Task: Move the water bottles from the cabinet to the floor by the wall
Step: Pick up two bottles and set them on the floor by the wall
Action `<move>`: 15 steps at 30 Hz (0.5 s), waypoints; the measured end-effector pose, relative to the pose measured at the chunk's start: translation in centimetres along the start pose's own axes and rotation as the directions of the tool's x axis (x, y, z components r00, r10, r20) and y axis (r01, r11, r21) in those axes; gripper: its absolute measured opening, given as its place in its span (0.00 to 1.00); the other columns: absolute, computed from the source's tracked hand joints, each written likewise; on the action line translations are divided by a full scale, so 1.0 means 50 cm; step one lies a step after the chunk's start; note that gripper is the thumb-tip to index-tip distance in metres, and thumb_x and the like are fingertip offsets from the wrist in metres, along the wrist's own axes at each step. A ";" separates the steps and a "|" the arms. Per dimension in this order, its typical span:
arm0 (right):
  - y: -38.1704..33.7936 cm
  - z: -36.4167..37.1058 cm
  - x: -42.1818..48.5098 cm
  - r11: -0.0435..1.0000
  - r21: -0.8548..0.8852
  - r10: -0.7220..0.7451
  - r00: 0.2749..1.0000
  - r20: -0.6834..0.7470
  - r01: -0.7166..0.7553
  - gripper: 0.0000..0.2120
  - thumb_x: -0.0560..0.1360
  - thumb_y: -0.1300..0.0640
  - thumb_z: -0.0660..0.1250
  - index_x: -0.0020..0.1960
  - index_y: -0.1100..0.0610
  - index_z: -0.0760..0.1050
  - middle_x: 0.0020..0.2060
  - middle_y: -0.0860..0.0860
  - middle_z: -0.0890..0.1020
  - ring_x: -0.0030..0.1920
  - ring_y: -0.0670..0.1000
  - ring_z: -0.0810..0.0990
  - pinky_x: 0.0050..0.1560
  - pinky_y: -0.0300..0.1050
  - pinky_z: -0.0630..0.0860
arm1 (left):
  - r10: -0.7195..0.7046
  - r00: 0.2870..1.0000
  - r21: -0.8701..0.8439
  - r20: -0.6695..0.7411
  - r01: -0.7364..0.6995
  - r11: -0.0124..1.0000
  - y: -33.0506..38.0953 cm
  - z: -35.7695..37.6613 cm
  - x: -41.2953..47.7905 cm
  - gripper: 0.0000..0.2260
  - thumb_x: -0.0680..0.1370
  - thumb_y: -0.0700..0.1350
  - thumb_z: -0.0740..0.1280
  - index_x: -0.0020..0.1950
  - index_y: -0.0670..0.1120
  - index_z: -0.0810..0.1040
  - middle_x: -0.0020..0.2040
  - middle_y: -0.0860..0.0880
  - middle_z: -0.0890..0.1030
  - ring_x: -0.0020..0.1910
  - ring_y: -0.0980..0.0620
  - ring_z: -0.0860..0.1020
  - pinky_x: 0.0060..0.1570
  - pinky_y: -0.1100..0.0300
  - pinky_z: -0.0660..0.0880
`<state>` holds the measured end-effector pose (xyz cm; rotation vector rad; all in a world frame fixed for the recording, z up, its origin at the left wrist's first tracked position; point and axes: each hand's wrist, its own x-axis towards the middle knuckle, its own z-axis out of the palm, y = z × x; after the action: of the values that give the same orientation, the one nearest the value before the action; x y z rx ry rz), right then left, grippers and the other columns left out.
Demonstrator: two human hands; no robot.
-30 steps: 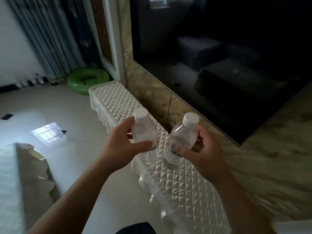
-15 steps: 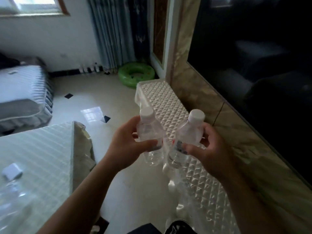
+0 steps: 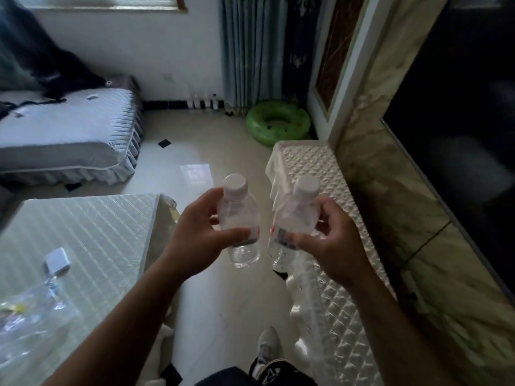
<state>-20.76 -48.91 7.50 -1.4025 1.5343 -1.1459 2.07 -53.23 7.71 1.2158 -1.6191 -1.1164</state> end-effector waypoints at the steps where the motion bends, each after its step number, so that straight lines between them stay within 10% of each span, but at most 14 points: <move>1: 0.003 -0.005 0.034 1.000 -0.007 -0.005 1.000 0.010 0.005 0.28 0.58 0.46 0.78 0.56 0.46 0.75 0.49 0.44 0.83 0.50 0.46 0.82 0.51 0.51 0.81 | -0.004 1.000 -0.002 -0.009 0.004 1.000 -0.002 0.004 0.029 0.28 0.61 0.44 0.81 0.60 0.49 0.79 0.52 0.49 0.84 0.52 0.50 0.83 0.52 0.52 0.79; 15: 0.015 -0.053 0.406 1.000 -0.016 -0.011 0.997 0.070 0.012 0.28 0.60 0.54 0.82 0.57 0.47 0.76 0.50 0.49 0.84 0.52 0.51 0.83 0.53 0.59 0.80 | -0.037 0.996 -0.055 -0.079 0.033 0.998 -0.022 -0.009 0.351 0.26 0.63 0.33 0.81 0.57 0.48 0.80 0.50 0.47 0.85 0.50 0.49 0.84 0.52 0.55 0.78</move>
<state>-25.92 -68.69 8.47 -1.4491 1.4908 -1.0823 -0.95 -70.54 8.40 1.2424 -1.5039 -1.1124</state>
